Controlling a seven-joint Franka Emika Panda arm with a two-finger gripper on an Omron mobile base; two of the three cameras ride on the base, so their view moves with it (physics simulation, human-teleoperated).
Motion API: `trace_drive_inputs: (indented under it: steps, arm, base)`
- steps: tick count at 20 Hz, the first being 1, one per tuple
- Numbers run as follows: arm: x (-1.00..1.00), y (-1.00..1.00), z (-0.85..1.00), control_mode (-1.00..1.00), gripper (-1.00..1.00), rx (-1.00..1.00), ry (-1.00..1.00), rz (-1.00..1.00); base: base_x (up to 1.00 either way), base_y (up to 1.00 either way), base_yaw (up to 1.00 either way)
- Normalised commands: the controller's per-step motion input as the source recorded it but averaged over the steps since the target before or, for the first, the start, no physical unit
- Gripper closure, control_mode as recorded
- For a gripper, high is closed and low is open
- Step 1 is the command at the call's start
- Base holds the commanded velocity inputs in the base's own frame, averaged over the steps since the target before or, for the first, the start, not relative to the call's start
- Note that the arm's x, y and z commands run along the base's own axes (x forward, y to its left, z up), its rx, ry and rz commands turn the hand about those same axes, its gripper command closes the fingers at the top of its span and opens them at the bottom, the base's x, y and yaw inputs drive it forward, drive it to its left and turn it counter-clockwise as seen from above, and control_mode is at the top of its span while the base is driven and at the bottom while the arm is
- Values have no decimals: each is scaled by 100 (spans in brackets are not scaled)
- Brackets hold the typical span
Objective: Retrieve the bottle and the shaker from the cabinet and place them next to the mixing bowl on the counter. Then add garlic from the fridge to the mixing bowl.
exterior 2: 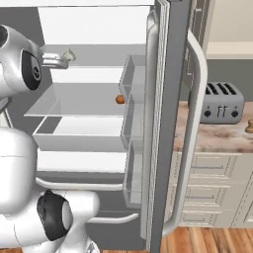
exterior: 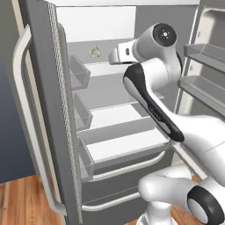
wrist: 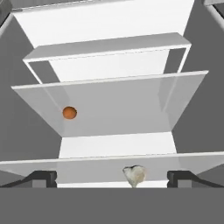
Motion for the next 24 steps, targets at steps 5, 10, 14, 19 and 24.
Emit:
trace_drive_inputs:
  steps: [5,10,14,19,24]
  arm:
    - [35,5,-4,-100,-100,0,-1,19]
    - [68,9,0,-100,-100,0,2,8]
    - [71,23,0,-100,-100,0,1,2]
    - [72,26,0,-100,-100,-1,6,0]
    - [76,9,0,-100,-100,-4,13,0]
  base:
    - [0,0,0]
    - [0,0,0]
    - [0,0,0]
    - [0,0,0]
    - [0,0,0]
